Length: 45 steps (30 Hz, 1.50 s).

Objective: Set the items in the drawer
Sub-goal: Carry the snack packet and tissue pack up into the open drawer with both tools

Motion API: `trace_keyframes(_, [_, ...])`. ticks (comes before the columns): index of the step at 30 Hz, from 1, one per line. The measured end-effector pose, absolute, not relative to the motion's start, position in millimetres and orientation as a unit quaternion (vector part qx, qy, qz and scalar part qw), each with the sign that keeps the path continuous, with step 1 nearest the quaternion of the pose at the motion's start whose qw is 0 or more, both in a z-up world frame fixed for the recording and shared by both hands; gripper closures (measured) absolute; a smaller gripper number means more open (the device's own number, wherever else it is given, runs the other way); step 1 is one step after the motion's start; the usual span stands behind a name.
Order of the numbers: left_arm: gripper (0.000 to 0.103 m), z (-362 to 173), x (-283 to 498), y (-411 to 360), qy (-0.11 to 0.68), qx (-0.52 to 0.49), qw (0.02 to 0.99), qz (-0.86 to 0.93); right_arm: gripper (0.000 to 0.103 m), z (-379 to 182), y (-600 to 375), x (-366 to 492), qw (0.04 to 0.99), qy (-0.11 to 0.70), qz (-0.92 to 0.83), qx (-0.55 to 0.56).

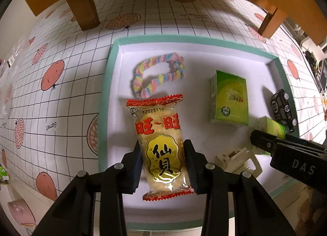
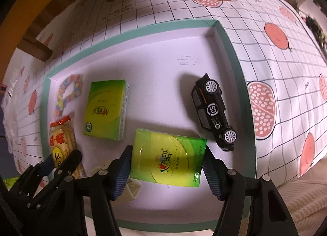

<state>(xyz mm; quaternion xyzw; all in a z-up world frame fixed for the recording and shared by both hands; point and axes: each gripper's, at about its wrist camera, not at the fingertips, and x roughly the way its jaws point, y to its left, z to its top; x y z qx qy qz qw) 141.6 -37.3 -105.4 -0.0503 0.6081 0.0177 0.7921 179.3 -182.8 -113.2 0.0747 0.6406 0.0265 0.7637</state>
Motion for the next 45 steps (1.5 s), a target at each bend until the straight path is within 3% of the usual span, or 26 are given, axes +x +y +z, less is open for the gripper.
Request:
trace_keyframes(15, [0.063,-26.3,135.5,-19.0,0.543,-0.110,0.833,-0.009,0.035,-61.7,-218.9,165.1,0.788,0.605,0.039,0.109])
trace_keyframes(31, [0.063,122.7,118.4,-26.6,0.388,-0.132,0.908,-0.089,0.035,104.3,-206.7,141.2,0.874,0.457,0.093,0.135])
trace_keyframes(45, [0.063,218.8,163.4,-5.4,0.298,-0.096,0.946,-0.085,0.035,220.0,-195.8,167.2,0.916,0.379,0.097,0.095])
